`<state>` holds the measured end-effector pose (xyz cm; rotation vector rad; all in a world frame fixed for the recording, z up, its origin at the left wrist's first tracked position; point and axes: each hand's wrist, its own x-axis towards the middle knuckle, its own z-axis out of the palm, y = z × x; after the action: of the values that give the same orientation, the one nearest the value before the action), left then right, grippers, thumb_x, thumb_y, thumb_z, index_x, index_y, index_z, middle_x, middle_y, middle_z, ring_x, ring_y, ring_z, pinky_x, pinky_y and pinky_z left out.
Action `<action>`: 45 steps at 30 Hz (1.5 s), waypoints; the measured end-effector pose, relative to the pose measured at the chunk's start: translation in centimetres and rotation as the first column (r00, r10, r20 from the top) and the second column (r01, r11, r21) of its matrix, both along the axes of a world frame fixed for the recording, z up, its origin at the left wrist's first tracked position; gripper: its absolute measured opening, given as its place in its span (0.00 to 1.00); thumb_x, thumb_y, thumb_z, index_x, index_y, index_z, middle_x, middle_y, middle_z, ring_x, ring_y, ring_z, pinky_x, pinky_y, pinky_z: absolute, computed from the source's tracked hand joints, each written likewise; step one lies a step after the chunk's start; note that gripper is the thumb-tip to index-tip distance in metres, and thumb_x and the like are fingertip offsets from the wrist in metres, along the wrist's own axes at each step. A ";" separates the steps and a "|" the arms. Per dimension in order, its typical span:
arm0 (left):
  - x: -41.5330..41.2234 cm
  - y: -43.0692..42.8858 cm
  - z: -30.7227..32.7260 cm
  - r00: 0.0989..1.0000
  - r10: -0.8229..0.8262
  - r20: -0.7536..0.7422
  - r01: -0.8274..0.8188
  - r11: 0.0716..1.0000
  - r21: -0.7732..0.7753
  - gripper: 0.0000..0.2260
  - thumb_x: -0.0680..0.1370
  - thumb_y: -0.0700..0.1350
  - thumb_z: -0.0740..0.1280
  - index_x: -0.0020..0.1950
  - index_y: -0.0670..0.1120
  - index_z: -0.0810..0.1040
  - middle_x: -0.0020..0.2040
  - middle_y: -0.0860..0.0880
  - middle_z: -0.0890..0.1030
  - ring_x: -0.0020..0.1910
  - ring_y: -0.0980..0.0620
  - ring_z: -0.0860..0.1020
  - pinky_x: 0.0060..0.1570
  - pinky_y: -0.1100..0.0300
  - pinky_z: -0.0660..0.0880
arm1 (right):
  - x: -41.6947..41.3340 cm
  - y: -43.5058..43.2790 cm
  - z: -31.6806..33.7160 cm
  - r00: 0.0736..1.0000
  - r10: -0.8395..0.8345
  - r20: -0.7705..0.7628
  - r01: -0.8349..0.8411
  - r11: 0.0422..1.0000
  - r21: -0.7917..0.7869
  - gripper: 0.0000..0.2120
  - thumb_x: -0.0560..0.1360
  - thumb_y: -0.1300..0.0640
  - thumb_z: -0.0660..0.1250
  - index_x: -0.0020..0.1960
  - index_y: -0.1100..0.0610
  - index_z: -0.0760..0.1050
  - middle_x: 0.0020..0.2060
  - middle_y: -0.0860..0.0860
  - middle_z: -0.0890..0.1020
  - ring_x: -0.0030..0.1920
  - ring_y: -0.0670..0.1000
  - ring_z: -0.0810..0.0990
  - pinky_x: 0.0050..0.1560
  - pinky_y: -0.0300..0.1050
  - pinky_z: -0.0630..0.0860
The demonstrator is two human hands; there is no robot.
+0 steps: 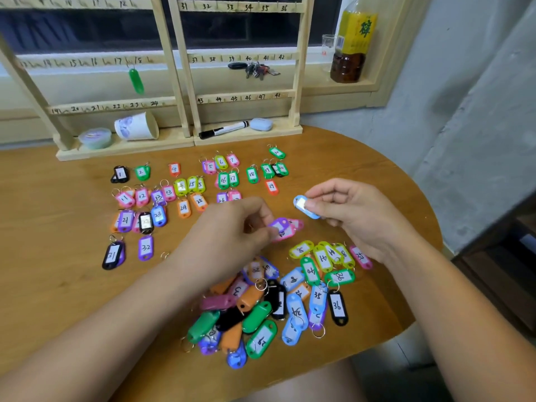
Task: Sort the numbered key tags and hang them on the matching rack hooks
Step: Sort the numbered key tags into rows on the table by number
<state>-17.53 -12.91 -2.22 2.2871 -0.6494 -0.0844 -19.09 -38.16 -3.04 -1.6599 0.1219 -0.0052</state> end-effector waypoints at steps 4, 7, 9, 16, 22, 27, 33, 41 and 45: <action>0.3 3.1 0.2 0.992 -0.013 -0.129 0.001 0.996 -0.089 0.06 0.79 0.50 0.76 0.45 0.52 0.82 0.38 0.55 0.85 0.38 0.56 0.81 0.42 0.55 0.77 | 2.2 3.2 0.4 0.997 0.077 0.019 -0.079 0.985 0.150 0.08 0.77 0.66 0.74 0.56 0.63 0.84 0.40 0.54 0.83 0.35 0.46 0.77 0.36 0.37 0.71; 0.1 4.7 0.2 0.970 -0.067 -0.234 0.048 0.995 -0.087 0.04 0.80 0.48 0.76 0.47 0.50 0.84 0.39 0.53 0.86 0.41 0.52 0.84 0.46 0.53 0.80 | 3.9 5.4 1.0 0.989 0.141 0.035 -0.144 0.976 0.163 0.08 0.78 0.67 0.73 0.56 0.61 0.83 0.39 0.54 0.84 0.36 0.48 0.80 0.36 0.37 0.75; 0.0 5.3 0.1 0.967 -0.107 -0.231 0.098 0.994 -0.047 0.04 0.80 0.49 0.76 0.48 0.51 0.84 0.40 0.54 0.86 0.39 0.54 0.84 0.44 0.55 0.79 | 4.8 6.5 1.3 0.981 0.187 0.045 -0.191 0.971 0.145 0.08 0.78 0.68 0.72 0.56 0.61 0.82 0.38 0.54 0.84 0.36 0.48 0.82 0.36 0.37 0.77; -0.9 5.1 -0.9 0.947 -0.230 -0.226 0.245 0.969 0.040 0.04 0.82 0.52 0.73 0.49 0.54 0.81 0.40 0.58 0.86 0.37 0.59 0.81 0.39 0.61 0.76 | 5.2 6.9 0.1 0.969 0.233 0.083 -0.242 0.962 0.126 0.13 0.79 0.69 0.71 0.63 0.62 0.81 0.41 0.59 0.82 0.37 0.52 0.83 0.39 0.40 0.81; -0.9 5.5 -0.9 0.987 -0.113 -0.113 0.101 0.990 -0.101 0.05 0.81 0.51 0.75 0.46 0.53 0.82 0.42 0.57 0.84 0.39 0.57 0.79 0.41 0.58 0.75 | 4.8 7.0 0.0 0.982 0.180 0.066 -0.189 0.963 0.193 0.07 0.79 0.69 0.71 0.54 0.60 0.78 0.40 0.57 0.83 0.36 0.53 0.84 0.35 0.41 0.80; -0.6 5.8 -1.4 0.975 0.049 -0.216 -0.132 0.912 -0.388 0.05 0.81 0.46 0.74 0.48 0.46 0.82 0.40 0.45 0.85 0.38 0.43 0.81 0.39 0.52 0.77 | 4.7 7.6 -0.2 0.985 0.156 0.077 -0.172 0.940 0.295 0.08 0.78 0.70 0.70 0.53 0.60 0.76 0.39 0.57 0.83 0.39 0.54 0.87 0.36 0.40 0.81; -0.5 5.8 -1.4 0.963 0.105 -0.249 -0.210 0.871 -0.445 0.03 0.81 0.47 0.74 0.51 0.51 0.88 0.43 0.42 0.86 0.47 0.40 0.83 0.49 0.47 0.80 | 4.0 8.2 0.0 0.962 0.245 0.122 -0.271 0.920 0.283 0.12 0.79 0.70 0.69 0.61 0.62 0.81 0.43 0.58 0.85 0.42 0.52 0.87 0.43 0.38 0.83; -0.3 5.7 -1.3 0.934 0.145 -0.327 -0.307 0.794 -0.524 0.05 0.81 0.46 0.74 0.45 0.50 0.88 0.32 0.50 0.77 0.33 0.55 0.69 0.34 0.62 0.66 | 3.5 9.2 -0.1 0.963 0.248 0.105 -0.269 0.904 0.333 0.09 0.71 0.64 0.74 0.50 0.61 0.78 0.43 0.57 0.86 0.45 0.54 0.87 0.44 0.42 0.84; -0.3 5.7 -1.0 0.932 0.153 -0.329 -0.323 0.764 -0.559 0.04 0.81 0.43 0.73 0.49 0.46 0.88 0.40 0.43 0.86 0.38 0.53 0.81 0.38 0.56 0.75 | 3.5 9.2 -0.2 0.958 0.271 0.095 -0.287 0.905 0.313 0.07 0.73 0.63 0.75 0.49 0.61 0.78 0.42 0.57 0.85 0.43 0.55 0.83 0.41 0.42 0.80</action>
<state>-17.85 -7.24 -3.19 1.6662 -0.1853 -0.0474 -15.61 -28.95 -3.20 -1.3333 -0.1492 0.1829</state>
